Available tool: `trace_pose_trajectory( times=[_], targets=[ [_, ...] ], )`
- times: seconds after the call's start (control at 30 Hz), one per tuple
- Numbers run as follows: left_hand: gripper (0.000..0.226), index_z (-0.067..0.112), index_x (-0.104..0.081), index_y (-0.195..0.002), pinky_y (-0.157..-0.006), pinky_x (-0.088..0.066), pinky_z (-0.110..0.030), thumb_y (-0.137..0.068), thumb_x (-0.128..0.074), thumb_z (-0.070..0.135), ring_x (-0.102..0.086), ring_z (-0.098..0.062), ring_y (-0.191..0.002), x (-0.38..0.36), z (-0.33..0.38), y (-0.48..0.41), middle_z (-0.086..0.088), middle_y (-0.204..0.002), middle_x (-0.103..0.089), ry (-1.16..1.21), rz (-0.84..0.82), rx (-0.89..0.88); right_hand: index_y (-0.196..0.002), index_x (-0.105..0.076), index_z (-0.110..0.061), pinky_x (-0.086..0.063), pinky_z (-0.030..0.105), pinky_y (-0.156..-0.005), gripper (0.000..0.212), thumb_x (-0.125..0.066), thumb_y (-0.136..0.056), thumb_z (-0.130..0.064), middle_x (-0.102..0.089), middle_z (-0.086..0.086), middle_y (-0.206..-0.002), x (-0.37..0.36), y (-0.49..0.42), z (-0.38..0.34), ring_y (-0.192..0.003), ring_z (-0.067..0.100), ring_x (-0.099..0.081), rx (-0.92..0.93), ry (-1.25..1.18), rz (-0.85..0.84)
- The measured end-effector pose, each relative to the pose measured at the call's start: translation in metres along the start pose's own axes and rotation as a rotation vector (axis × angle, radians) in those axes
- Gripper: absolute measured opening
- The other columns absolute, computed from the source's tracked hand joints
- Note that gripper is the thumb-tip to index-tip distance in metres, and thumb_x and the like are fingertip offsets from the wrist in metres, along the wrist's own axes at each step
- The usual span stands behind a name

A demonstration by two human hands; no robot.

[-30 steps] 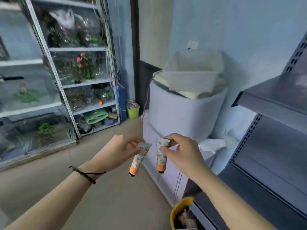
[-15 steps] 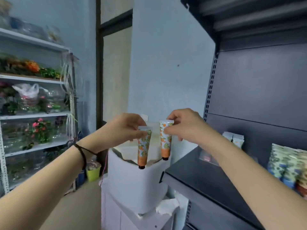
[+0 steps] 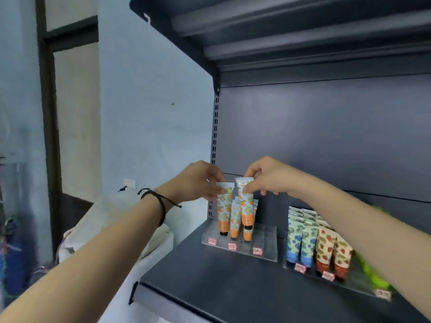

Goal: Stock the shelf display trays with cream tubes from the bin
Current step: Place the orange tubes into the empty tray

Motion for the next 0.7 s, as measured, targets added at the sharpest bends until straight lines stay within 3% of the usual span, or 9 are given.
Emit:
trace_pose_trajectory(
  times=[0.1, 0.2, 0.3, 0.43, 0.7],
  targets=[
    [0.011, 0.007, -0.064, -0.091, -0.072, -0.060, -0.031, -0.082, -0.071, 0.008, -0.066, -0.022, -0.071, -0.027, -0.015, -0.030, -0.010, -0.080, -0.065, 0.015, -0.015, 0.032, -0.081, -0.064, -0.019, -0.036, 0.018, -0.045, 0.017, -0.080, -0.075, -0.017, -0.062, -0.001, -0.074, -0.001, -0.015, 0.026, -0.052, 0.009, -0.052, -0.010, 0.063, 0.005],
    [0.008, 0.006, -0.065, -0.091, -0.073, -0.060, -0.031, -0.083, -0.068, 0.006, -0.065, -0.019, -0.067, -0.050, -0.032, -0.053, -0.010, -0.082, -0.065, -0.002, -0.016, 0.053, -0.075, -0.064, -0.024, -0.050, 0.027, -0.062, 0.017, -0.080, -0.074, -0.018, -0.064, -0.004, -0.079, -0.012, -0.030, 0.048, -0.056, 0.007, -0.052, -0.021, 0.127, -0.004],
    [0.005, 0.006, -0.066, -0.091, -0.068, -0.059, -0.025, -0.085, -0.066, 0.005, -0.066, -0.017, -0.064, -0.070, -0.050, -0.068, -0.008, -0.080, -0.065, -0.024, -0.036, 0.085, -0.088, -0.072, -0.022, -0.055, 0.034, -0.075, 0.016, -0.079, -0.074, -0.022, -0.068, -0.004, -0.089, -0.028, -0.041, 0.068, -0.071, 0.014, -0.059, -0.053, 0.213, -0.014],
    [0.010, 0.003, -0.066, -0.096, -0.060, -0.056, -0.015, -0.086, -0.065, 0.007, -0.064, -0.011, -0.059, -0.086, -0.070, -0.078, -0.008, -0.083, -0.064, -0.035, -0.041, 0.117, -0.097, -0.072, -0.021, -0.052, 0.033, -0.074, 0.019, -0.076, -0.078, -0.023, -0.070, -0.004, -0.100, -0.050, -0.051, 0.085, -0.091, 0.019, -0.064, -0.061, 0.271, -0.014],
    [0.015, -0.001, -0.065, -0.098, -0.057, -0.055, -0.013, -0.086, -0.065, 0.007, -0.064, -0.012, -0.063, -0.102, -0.085, -0.079, -0.011, -0.088, -0.065, 0.007, -0.065, 0.168, -0.101, -0.073, -0.015, -0.051, 0.032, -0.070, 0.022, -0.074, -0.080, -0.021, -0.071, -0.001, -0.102, -0.065, -0.061, 0.101, -0.091, 0.021, -0.065, -0.066, 0.295, -0.012]
  ],
)
Point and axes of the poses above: each hand's wrist, its own y-axis away from the middle knuckle, its own x-axis out of the back of the hand, z = x × y, the point moved 8 cm from there along -y, towards the middle knuckle
